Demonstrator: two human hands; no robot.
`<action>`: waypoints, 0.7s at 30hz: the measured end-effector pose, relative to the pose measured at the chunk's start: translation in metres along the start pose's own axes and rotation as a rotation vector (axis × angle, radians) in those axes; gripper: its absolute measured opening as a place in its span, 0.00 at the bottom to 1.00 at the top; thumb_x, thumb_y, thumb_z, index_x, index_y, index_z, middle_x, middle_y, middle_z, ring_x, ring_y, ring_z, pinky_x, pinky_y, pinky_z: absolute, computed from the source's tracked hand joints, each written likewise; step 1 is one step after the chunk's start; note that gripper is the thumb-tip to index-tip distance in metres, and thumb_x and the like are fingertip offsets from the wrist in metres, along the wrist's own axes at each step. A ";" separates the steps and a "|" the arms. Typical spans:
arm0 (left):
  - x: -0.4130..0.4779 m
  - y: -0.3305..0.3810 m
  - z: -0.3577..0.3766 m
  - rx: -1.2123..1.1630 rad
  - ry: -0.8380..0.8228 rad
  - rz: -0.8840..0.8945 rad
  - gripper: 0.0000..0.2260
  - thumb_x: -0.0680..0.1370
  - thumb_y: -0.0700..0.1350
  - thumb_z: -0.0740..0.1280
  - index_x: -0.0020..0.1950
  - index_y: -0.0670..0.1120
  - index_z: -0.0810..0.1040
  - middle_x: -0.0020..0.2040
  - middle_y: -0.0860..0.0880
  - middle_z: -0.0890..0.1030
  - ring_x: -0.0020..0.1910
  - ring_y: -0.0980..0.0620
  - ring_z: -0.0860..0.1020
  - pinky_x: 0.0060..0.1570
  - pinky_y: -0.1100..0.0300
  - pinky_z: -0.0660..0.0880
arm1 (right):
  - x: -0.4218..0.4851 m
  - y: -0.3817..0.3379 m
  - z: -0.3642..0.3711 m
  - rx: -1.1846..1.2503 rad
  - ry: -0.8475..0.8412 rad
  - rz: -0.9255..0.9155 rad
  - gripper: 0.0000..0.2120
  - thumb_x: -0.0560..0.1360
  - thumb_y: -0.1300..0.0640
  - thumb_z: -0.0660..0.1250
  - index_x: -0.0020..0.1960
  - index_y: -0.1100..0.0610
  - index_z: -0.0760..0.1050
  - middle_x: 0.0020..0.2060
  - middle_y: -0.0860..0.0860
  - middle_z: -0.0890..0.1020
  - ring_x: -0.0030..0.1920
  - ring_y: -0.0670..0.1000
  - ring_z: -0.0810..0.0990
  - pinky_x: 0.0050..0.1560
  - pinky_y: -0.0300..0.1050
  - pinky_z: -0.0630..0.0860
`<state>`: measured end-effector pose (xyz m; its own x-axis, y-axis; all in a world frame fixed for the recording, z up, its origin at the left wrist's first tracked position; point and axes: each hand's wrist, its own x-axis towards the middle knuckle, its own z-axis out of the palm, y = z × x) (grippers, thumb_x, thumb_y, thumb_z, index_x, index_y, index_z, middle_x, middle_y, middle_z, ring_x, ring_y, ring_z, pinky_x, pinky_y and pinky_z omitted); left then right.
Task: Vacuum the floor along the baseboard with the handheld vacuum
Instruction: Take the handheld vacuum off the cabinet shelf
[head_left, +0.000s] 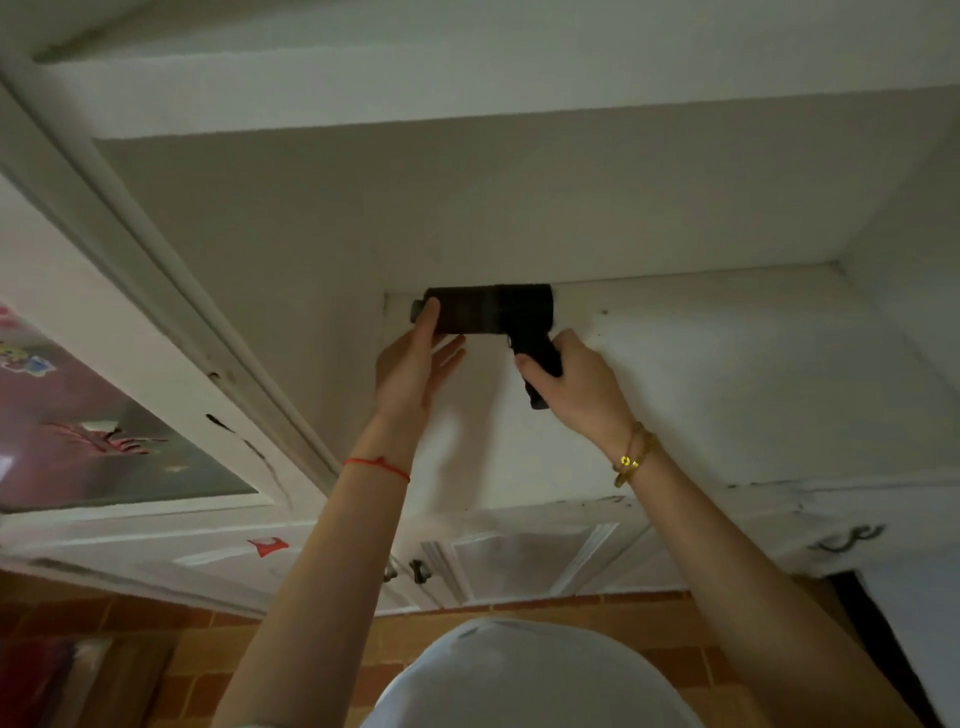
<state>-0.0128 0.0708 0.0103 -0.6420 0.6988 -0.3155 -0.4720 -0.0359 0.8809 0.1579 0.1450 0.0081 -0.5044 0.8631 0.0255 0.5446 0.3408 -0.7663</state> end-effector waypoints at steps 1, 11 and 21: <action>-0.003 -0.001 0.001 -0.015 -0.015 0.011 0.15 0.77 0.51 0.72 0.58 0.43 0.80 0.55 0.46 0.85 0.49 0.51 0.86 0.51 0.57 0.82 | -0.009 0.001 -0.003 -0.009 0.022 0.001 0.15 0.76 0.43 0.64 0.49 0.55 0.69 0.40 0.51 0.80 0.37 0.48 0.80 0.34 0.46 0.78; -0.048 -0.005 0.016 -0.003 -0.190 -0.004 0.20 0.75 0.49 0.75 0.60 0.36 0.81 0.55 0.41 0.86 0.55 0.48 0.85 0.64 0.53 0.77 | -0.070 0.011 -0.029 0.257 0.150 0.105 0.13 0.73 0.46 0.70 0.48 0.53 0.72 0.37 0.46 0.81 0.35 0.37 0.80 0.31 0.28 0.74; -0.083 -0.021 0.035 0.025 -0.402 -0.138 0.19 0.77 0.48 0.72 0.63 0.38 0.79 0.57 0.41 0.85 0.58 0.47 0.84 0.62 0.57 0.78 | -0.104 0.019 -0.063 1.278 -0.280 0.455 0.10 0.74 0.53 0.68 0.50 0.59 0.76 0.39 0.52 0.79 0.37 0.49 0.78 0.38 0.41 0.78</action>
<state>0.0714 0.0380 0.0306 -0.2847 0.9190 -0.2726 -0.5193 0.0912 0.8497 0.2626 0.0853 0.0318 -0.6486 0.6509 -0.3945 -0.2133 -0.6530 -0.7267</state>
